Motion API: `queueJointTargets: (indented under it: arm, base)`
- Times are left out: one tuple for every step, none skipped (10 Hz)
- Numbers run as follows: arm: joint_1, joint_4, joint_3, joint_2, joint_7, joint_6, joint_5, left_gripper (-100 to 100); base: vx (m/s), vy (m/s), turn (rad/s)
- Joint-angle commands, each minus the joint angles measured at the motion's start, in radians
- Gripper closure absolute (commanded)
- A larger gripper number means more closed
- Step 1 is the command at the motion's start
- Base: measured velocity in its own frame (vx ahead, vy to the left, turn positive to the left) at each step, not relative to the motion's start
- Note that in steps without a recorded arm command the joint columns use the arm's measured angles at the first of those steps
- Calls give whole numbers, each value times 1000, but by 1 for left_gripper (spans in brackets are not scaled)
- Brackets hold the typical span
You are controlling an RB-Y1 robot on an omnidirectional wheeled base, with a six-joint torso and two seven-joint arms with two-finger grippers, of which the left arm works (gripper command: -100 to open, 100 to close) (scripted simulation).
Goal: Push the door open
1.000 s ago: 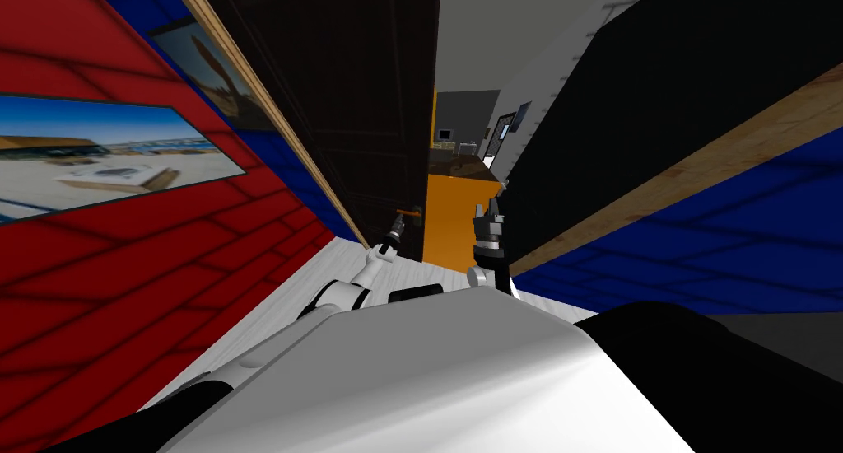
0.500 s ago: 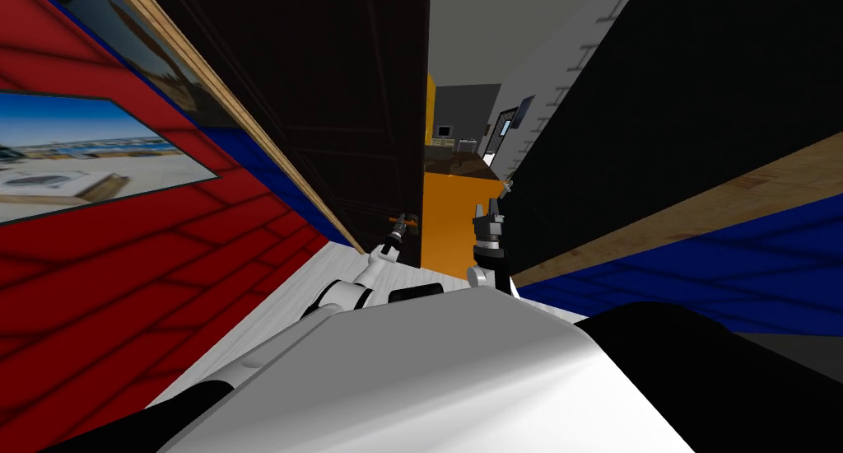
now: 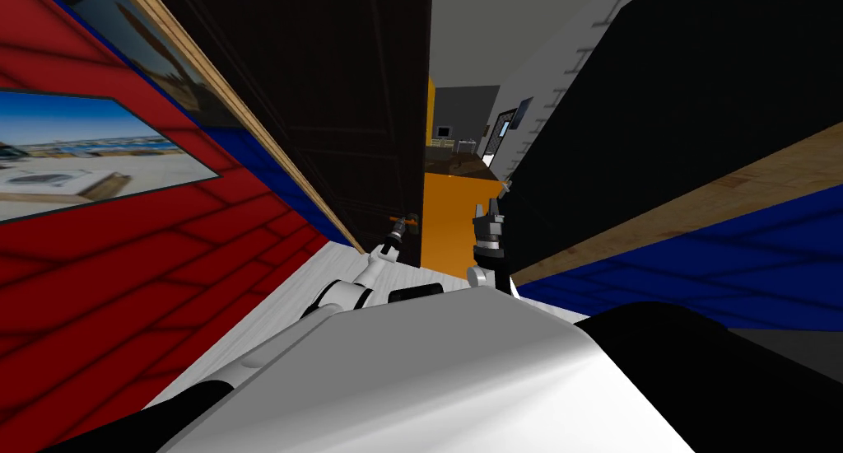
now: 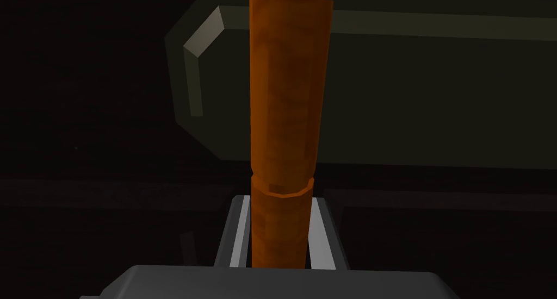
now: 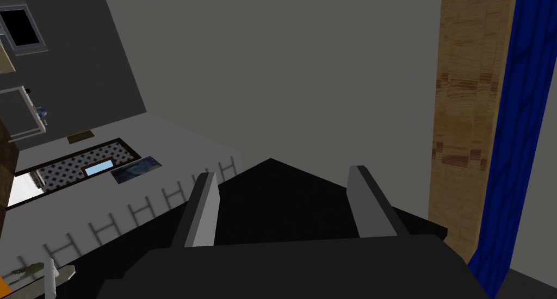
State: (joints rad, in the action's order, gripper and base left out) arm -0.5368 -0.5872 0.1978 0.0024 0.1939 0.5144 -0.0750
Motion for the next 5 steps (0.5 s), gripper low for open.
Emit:
queueJointTargets:
  arm:
    - [1,0,0,0,-1,1,0,100]
    - [1,0,-14,15,-6,-1,5,100]
    - [1,0,-14,15,-6,-1,5,100]
    - [1,0,-14,15,-6,-1,5,100]
    - [1,1,-31,29,-13,-3,11,100]
  base:
    - [0,0,0]
    - [87,-63,11]
    - [114,-100,31]
    - [66,-57,30]
    - [120,-113,44]
